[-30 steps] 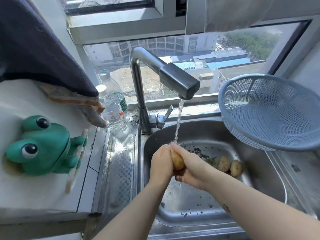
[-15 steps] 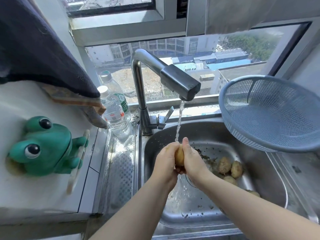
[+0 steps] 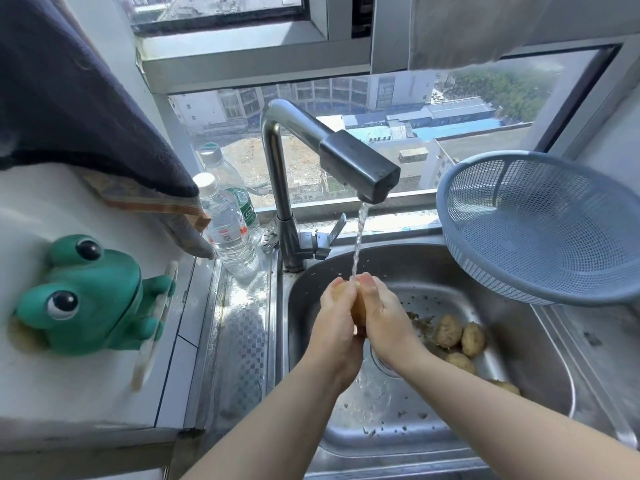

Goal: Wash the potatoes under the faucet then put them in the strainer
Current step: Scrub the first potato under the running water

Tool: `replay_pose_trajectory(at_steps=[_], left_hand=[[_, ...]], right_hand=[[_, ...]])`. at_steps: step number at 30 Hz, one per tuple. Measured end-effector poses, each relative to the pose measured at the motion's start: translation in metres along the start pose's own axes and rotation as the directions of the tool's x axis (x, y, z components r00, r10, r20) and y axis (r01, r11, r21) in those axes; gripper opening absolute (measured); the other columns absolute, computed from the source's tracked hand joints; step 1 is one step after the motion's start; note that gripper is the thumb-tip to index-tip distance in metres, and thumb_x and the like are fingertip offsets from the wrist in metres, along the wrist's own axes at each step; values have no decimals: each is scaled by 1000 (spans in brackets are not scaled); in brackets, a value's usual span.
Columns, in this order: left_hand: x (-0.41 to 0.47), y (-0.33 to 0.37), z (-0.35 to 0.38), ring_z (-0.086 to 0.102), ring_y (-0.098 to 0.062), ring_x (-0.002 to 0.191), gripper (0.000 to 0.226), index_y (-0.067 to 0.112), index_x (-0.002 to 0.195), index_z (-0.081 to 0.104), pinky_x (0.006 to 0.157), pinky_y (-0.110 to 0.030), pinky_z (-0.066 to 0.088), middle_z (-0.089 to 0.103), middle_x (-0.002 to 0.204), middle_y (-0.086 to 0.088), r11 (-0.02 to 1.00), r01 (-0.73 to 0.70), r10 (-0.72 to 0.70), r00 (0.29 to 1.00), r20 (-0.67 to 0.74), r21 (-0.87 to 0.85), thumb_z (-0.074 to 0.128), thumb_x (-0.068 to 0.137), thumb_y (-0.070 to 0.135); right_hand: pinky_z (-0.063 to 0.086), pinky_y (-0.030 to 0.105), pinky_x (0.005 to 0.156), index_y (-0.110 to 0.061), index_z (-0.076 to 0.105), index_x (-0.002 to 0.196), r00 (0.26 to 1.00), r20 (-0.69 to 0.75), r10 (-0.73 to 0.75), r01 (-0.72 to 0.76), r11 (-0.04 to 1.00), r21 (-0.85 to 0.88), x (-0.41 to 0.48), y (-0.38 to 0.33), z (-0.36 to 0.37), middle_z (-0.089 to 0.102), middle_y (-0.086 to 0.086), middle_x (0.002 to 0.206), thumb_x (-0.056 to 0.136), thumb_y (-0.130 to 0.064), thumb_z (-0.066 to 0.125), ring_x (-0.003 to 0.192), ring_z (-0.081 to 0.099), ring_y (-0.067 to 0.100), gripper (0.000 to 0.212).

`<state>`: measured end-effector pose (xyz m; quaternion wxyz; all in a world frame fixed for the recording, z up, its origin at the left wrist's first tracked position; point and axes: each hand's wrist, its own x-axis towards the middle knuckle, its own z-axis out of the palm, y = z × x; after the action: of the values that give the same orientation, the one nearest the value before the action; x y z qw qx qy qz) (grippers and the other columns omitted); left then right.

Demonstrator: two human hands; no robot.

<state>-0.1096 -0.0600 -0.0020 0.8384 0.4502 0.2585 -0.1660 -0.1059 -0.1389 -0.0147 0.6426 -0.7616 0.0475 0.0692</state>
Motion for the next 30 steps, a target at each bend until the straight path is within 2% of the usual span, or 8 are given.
replay_pose_trajectory(at_steps=[5,11,14,16,19,23,26,30], left_hand=[[2,6,-1,61,-16,70,18,9,82,63,64,-28,52,62,66,-3,978,121,-125,992,-17,-172,57,94,21],[27,18,-15,65,-28,71,20,5,102,58,54,-35,56,62,81,-15,935,281,-313,942,-125,-218,56,88,19],[27,23,-21,64,-32,87,41,0,119,55,60,-43,53,63,101,-20,924,298,-328,939,-100,-238,39,101,33],[22,22,-22,64,-29,87,39,8,122,56,60,-39,52,66,104,-18,952,238,-257,963,-82,-193,36,102,35],[12,13,-17,57,-21,82,28,29,126,51,59,-29,45,65,103,-8,991,-11,16,999,-38,135,36,102,29],[8,3,-21,56,-16,113,41,38,141,31,91,-31,49,56,122,3,870,-221,163,973,166,440,37,101,39],[14,-5,-38,48,-11,126,64,43,143,21,105,-30,42,41,139,4,739,-329,188,939,289,588,53,88,52],[12,-2,-41,58,-3,104,32,34,123,42,83,-16,48,56,116,5,676,-409,274,911,307,612,55,94,39]], right_hand=[[49,27,79,-24,50,120,965,125,-232,261,905,-337,-7,1,-6,67,-1,97,92,-55,34,88,63,12,45],[40,24,99,-28,39,140,922,298,-247,363,819,-444,-4,3,-12,53,-5,129,93,-43,51,112,52,10,51],[40,21,95,-27,46,134,959,240,-150,230,908,-351,-1,-1,-1,57,-7,122,93,-32,54,109,53,8,42],[46,24,83,-26,57,113,980,194,-40,90,962,-257,4,-3,7,63,-7,102,91,-32,52,94,58,11,23],[44,28,59,-15,54,79,967,152,203,-214,975,57,14,-7,12,56,2,71,94,-34,43,64,52,16,26],[47,35,67,-9,60,93,840,117,530,-526,742,415,21,-15,12,62,16,84,100,-39,35,77,57,27,39],[50,40,82,-6,58,118,694,304,653,-695,494,523,23,-15,7,65,17,112,99,-47,33,99,62,31,51],[47,41,90,0,49,132,669,486,563,-740,440,508,16,-21,-5,56,20,121,101,-44,25,102,59,30,59]])
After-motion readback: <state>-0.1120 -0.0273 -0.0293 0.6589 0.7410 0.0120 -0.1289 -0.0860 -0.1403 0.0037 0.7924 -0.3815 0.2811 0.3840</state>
